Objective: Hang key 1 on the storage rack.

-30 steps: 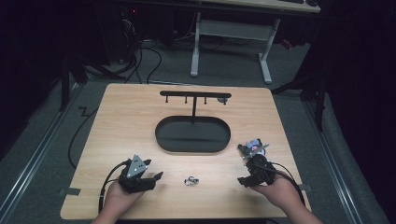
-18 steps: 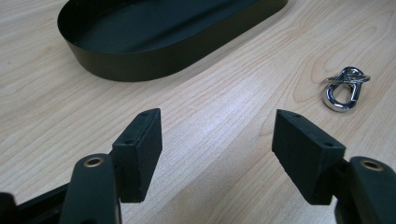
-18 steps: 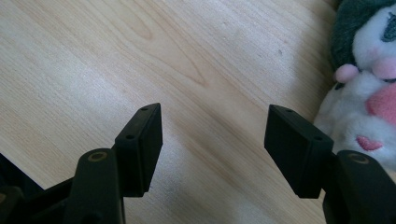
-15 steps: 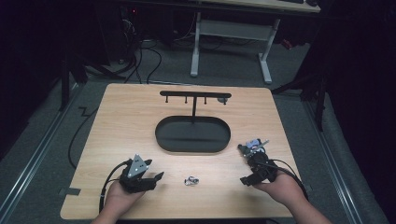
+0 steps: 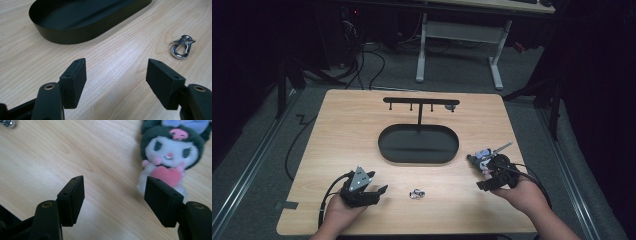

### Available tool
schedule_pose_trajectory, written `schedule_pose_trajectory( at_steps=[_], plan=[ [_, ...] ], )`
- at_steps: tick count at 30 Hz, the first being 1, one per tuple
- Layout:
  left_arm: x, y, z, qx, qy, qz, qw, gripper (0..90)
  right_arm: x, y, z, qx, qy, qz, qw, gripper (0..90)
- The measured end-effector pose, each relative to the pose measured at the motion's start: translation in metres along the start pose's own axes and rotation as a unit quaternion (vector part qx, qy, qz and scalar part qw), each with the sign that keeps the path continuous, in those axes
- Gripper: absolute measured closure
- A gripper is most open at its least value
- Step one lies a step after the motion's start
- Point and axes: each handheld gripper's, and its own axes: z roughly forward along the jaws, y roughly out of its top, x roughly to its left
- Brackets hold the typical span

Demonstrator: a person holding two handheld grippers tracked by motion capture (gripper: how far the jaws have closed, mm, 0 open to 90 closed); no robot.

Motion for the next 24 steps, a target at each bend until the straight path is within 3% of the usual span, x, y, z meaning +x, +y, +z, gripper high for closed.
schedule_pose_trajectory(
  at_steps=[2, 10, 21, 24],
  plan=[
    [0.000, 0.000, 0.001, 0.005, -0.001, 0.003, 1.0000, 33.5, -0.007, 0.000, -0.001, 0.000, -0.013, 0.004, 0.9999, 30.6],
    [-0.001, 0.000, 0.003, 0.008, -0.003, 0.008, 0.9999, 33.3, -0.025, -0.001, 0.004, 0.003, -0.025, 0.026, 0.9993, 26.6],
    [-0.001, -0.001, 0.000, 0.003, -0.001, 0.007, 1.0000, 32.9, -0.039, -0.001, 0.018, 0.014, -0.025, 0.041, 0.9987, 23.5],
    [-0.001, -0.001, 0.000, 0.005, -0.002, 0.009, 0.9999, 32.9, -0.043, -0.002, 0.029, 0.020, -0.020, 0.046, 0.9985, 22.9]
  ],
)
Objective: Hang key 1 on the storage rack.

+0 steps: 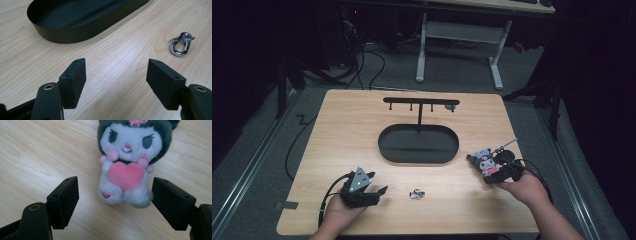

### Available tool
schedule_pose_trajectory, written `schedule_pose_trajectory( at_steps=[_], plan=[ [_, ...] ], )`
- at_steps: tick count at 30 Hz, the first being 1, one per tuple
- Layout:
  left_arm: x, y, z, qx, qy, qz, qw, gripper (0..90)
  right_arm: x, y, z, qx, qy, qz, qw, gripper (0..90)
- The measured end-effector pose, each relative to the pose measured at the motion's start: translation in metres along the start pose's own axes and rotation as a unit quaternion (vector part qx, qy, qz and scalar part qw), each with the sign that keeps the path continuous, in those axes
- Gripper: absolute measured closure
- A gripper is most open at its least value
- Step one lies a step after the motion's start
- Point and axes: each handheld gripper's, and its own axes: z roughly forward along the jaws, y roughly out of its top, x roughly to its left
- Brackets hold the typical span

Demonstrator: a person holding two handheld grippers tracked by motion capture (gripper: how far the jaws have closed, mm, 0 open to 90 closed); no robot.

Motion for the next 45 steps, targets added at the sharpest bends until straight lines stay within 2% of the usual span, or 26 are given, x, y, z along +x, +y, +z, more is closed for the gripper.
schedule_pose_trajectory(
  at_steps=[5, 13, 18, 22, 28, 37, 39, 45],
  plan=[
    [0.000, 0.000, 0.001, 0.001, -0.001, 0.002, 1.0000, 32.9, -0.004, 0.000, 0.010, 0.008, 0.005, 0.009, 0.9999, 24.6],
    [0.000, 0.000, -0.001, -0.003, 0.000, 0.000, 1.0000, 32.9, -0.009, 0.001, 0.028, 0.016, 0.028, 0.033, 0.9989, 30.1],
    [0.000, 0.000, 0.000, 0.001, -0.001, 0.002, 1.0000, 32.9, -0.011, 0.001, 0.031, 0.014, 0.027, 0.032, 0.9990, 39.2],
    [0.000, 0.000, 0.000, 0.002, 0.000, 0.003, 1.0000, 32.9, -0.012, -0.001, 0.031, 0.012, 0.031, 0.035, 0.9988, 44.9],
    [0.000, 0.000, 0.000, -0.001, 0.000, 0.003, 1.0000, 32.9, -0.011, -0.001, 0.028, 0.005, 0.028, 0.032, 0.9991, 47.8],
    [0.002, -0.002, 0.000, -0.005, -0.006, 0.001, 1.0000, 32.9, -0.005, 0.002, 0.013, -0.010, 0.040, 0.024, 0.9989, 48.3],
    [0.002, -0.002, 0.000, -0.004, -0.006, 0.002, 1.0000, 32.9, -0.004, 0.002, 0.012, -0.014, 0.040, 0.028, 0.9987, 48.3],
    [0.002, 0.000, -0.001, -0.011, -0.004, 0.001, 0.9999, 32.9, 0.005, 0.008, 0.002, -0.022, 0.056, 0.015, 0.9981, 48.3]
  ],
)
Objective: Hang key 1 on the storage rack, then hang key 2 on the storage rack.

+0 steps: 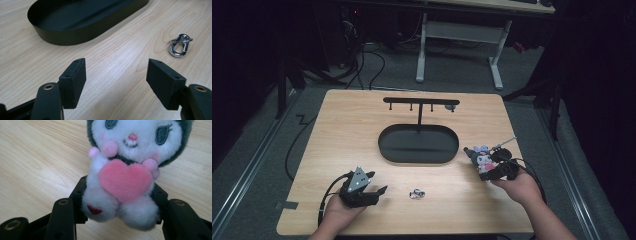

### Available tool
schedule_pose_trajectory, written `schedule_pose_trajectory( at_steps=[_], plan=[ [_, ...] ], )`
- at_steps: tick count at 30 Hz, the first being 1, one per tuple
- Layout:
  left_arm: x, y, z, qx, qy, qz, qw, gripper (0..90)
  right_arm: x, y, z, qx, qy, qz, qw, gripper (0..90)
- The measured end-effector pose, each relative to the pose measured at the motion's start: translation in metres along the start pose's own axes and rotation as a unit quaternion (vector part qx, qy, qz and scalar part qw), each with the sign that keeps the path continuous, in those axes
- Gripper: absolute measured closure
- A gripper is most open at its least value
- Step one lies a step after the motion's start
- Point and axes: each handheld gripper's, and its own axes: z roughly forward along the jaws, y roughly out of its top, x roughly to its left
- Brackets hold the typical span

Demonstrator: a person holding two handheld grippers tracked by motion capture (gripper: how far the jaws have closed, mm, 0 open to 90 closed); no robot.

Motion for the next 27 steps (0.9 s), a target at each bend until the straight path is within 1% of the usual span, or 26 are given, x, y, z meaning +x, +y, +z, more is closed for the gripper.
schedule_pose_trajectory(
  at_steps=[2, 5, 8, 9, 11, 12, 17, 18, 19, 20, 21, 23, 25, 27],
  plan=[
    [0.001, 0.000, 0.001, 0.004, -0.001, -0.001, 1.0000, 32.9, 0.003, 0.002, -0.003, -0.002, 0.000, -0.006, 1.0000, 48.3],
    [0.001, -0.001, 0.002, 0.008, 0.000, -0.001, 1.0000, 32.9, 0.006, 0.005, -0.006, -0.008, 0.006, -0.011, 0.9999, 48.3],
    [0.000, 0.000, 0.002, 0.007, -0.001, 0.000, 1.0000, 32.9, 0.008, 0.006, -0.008, -0.005, 0.007, -0.014, 0.9999, 48.3],
    [0.001, 0.000, 0.002, 0.002, 0.000, 0.000, 1.0000, 32.9, 0.009, 0.007, -0.009, -0.007, 0.007, -0.016, 0.9998, 48.3],
    [0.001, 0.000, 0.002, 0.002, -0.001, 0.000, 1.0000, 32.9, 0.010, 0.007, -0.010, -0.009, 0.009, -0.015, 0.9998, 48.3],
    [0.001, 0.000, 0.002, 0.005, -0.001, 0.001, 1.0000, 32.9, 0.012, 0.010, -0.013, -0.014, 0.012, -0.019, 0.9997, 48.3],
    [0.000, 0.000, -0.001, 0.000, -0.003, -0.004, 1.0000, 32.9, 0.019, 0.014, -0.016, -0.016, 0.017, -0.027, 0.9994, 48.3],
    [-0.001, -0.002, -0.002, 0.000, -0.003, -0.003, 1.0000, 32.8, 0.022, 0.017, -0.017, -0.015, 0.021, -0.030, 0.9992, 48.3],
    [-0.001, -0.002, -0.002, 0.000, -0.003, -0.003, 1.0000, 32.8, 0.022, 0.017, -0.017, -0.015, 0.021, -0.030, 0.9992, 48.3],
    [-0.001, -0.002, -0.002, 0.003, 0.000, 0.002, 1.0000, 32.8, 0.023, 0.018, -0.018, -0.013, 0.021, -0.030, 0.9993, 48.3],
    [-0.001, -0.001, -0.003, 0.003, 0.001, 0.003, 1.0000, 32.7, 0.027, 0.022, -0.020, -0.013, 0.021, -0.038, 0.9990, 48.3],
    [0.000, 0.000, -0.003, 0.000, 0.002, 0.001, 1.0000, 32.8, 0.030, 0.025, -0.022, -0.017, 0.024, -0.040, 0.9988, 48.3],
    [-0.001, 0.000, -0.002, 0.000, 0.002, 0.000, 1.0000, 32.8, 0.033, 0.029, -0.024, -0.023, 0.032, -0.045, 0.9982, 48.3],
    [-0.002, 0.000, 0.000, 0.004, 0.000, 0.002, 1.0000, 32.8, 0.035, 0.033, -0.027, -0.023, 0.034, -0.047, 0.9981, 48.3]
  ],
)
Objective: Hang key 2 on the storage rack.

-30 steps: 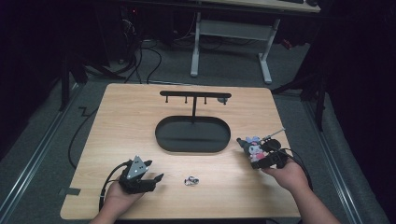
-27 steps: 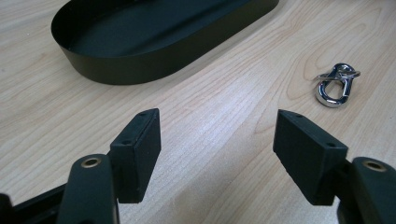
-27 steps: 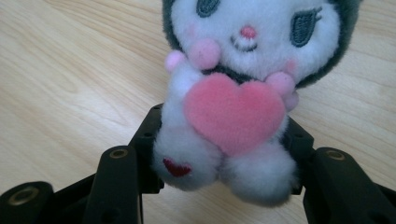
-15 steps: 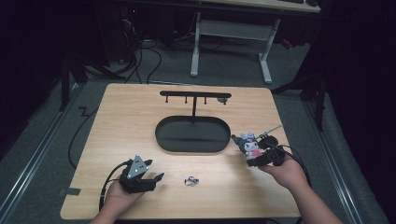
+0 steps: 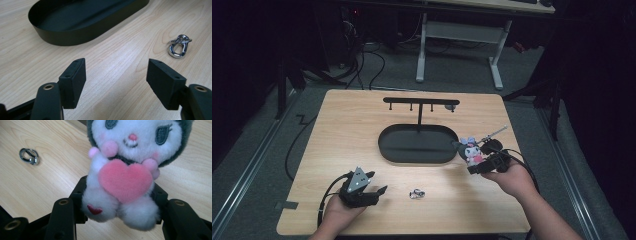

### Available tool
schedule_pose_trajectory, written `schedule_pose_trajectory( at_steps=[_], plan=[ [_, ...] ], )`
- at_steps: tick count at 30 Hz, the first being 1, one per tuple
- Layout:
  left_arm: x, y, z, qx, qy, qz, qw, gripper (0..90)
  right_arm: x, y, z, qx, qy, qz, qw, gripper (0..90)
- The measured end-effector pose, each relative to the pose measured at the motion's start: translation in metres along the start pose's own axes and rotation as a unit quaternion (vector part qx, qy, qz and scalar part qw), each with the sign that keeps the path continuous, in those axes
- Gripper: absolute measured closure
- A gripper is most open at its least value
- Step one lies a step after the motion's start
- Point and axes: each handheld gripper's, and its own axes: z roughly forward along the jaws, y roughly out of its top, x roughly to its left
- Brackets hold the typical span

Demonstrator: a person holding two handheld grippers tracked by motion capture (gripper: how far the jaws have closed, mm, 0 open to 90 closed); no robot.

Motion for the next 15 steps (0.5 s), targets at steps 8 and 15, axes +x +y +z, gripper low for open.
schedule_pose_trajectory(
  at_steps=[8, 15],
  plan=[
    [-0.001, -0.001, 0.002, 0.003, -0.001, 0.005, 1.0000, 32.6, 0.003, 0.013, -0.011, -0.005, 0.000, -0.009, 0.9999, 48.3],
    [-0.001, -0.001, 0.000, 0.002, -0.002, 0.004, 1.0000, 32.7, 0.008, 0.026, -0.023, -0.008, -0.006, -0.013, 0.9999, 48.3]
  ],
)
